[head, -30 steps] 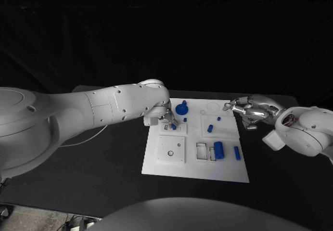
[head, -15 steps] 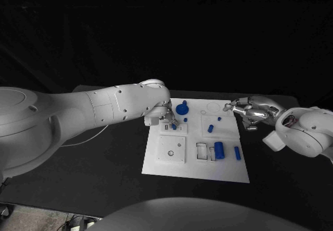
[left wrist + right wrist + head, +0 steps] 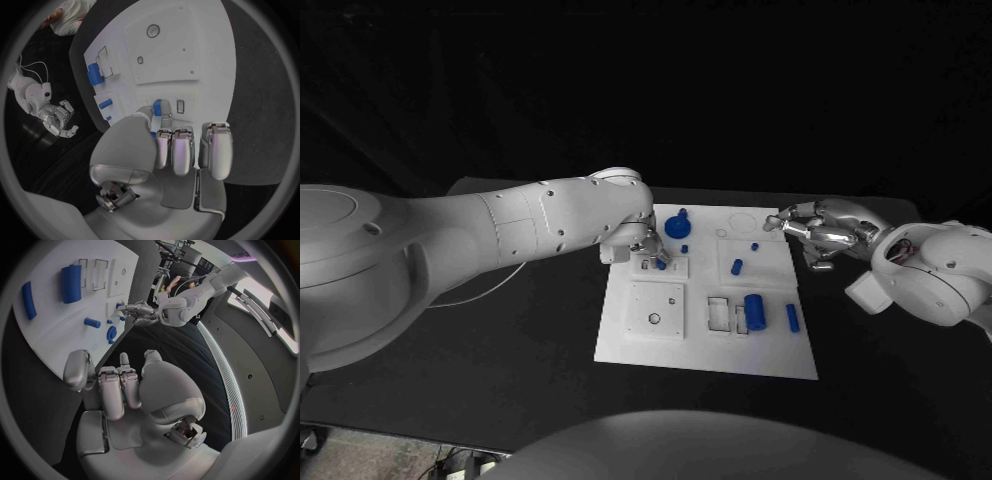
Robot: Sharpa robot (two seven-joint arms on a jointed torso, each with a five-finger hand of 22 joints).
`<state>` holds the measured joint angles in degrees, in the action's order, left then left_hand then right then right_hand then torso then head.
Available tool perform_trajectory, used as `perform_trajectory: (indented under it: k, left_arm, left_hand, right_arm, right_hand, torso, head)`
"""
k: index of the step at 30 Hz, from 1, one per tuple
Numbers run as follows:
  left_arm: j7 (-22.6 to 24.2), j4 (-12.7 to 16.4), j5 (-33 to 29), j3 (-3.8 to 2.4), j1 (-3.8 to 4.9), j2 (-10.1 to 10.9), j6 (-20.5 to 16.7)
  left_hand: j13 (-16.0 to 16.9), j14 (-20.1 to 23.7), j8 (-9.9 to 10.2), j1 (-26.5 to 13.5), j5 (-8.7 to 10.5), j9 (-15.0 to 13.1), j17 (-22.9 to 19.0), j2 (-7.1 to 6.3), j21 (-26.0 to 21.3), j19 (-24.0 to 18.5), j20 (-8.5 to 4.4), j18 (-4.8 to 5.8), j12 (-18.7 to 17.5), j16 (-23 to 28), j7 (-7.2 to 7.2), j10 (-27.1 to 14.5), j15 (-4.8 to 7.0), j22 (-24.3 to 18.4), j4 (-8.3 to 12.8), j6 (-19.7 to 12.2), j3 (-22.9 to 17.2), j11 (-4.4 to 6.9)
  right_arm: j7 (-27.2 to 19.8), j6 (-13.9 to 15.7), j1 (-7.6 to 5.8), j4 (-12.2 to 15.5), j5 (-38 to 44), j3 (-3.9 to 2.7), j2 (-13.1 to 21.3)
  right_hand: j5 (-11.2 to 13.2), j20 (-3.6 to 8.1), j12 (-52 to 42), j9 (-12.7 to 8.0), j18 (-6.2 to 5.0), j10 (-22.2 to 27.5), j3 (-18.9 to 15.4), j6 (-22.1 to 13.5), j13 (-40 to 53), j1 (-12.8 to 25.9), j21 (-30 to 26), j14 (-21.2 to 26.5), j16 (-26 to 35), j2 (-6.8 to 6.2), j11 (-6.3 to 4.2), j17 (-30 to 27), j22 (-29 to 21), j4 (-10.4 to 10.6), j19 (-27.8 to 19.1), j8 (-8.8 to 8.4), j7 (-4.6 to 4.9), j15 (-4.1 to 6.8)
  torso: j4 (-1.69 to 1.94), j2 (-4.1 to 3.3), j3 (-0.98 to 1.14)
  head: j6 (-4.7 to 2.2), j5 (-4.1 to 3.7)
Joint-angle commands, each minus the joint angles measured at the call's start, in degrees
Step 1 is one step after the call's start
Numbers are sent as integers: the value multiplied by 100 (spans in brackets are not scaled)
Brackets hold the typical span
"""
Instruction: Assemble the parts on the task board
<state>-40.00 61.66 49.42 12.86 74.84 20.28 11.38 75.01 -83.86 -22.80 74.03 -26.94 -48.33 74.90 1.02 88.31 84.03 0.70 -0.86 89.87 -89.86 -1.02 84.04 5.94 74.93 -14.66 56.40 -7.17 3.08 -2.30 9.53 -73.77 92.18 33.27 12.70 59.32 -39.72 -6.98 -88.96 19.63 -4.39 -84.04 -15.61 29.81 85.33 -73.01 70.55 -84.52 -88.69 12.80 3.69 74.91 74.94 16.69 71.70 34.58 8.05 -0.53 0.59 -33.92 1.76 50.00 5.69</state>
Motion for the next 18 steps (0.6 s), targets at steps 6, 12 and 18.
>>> perform_trajectory:
  k: [6, 12, 18]
  left_arm:
    - [-411, -14, 30, 0, -26, -37, -22]
    - [-450, -33, 56, 1, -39, -44, -34]
    - [-508, -45, 90, 1, -48, -39, -31]
  left_hand:
    - [1499, -614, 94, 60, 277, -36, 1510, -32, -24, 434, -24, 13, 13, -14, -20, 596, 3, 1228, -10, -63, -101, -1]
    - [1499, -614, 258, -257, 1299, -35, 1510, -58, -41, 423, 28, 8, 13, -14, -112, 596, -59, 1212, -180, -181, 17, -78]
    - [1499, -614, 358, -708, 1918, -42, 1510, -91, -50, 419, 79, 5, 13, -14, -178, 596, -111, 1206, -192, -222, 285, -140]
  right_arm:
    - [-28, -11, 11, -1, 48, 1, -9]
    - [-16, -15, 20, -5, 49, 1, -8]
    - [-5, -24, 29, -7, 50, 1, -4]
  right_hand:
    - [-31, -7, 42, -10, -88, -250, 49, -36, 217, -76, -53, -303, 29, -21, -33, 1274, 800, -13, -58, -6, 3, -11]
    - [-24, -10, 45, -11, -92, -243, 59, -42, 212, -87, -73, -294, 34, -36, -30, 1266, 794, -13, -77, -7, 5, -13]
    - [-17, -11, 48, -12, -94, -237, 63, -46, 208, -92, -82, -290, 36, -46, -29, 1263, 791, -14, -85, -8, 6, -15]
  torso:
    - [0, 2, 0]
    - [0, 0, 1]
    - [1, 3, 2]
  head:
    - [0, 18]
    - [0, 17]
    - [0, 13]
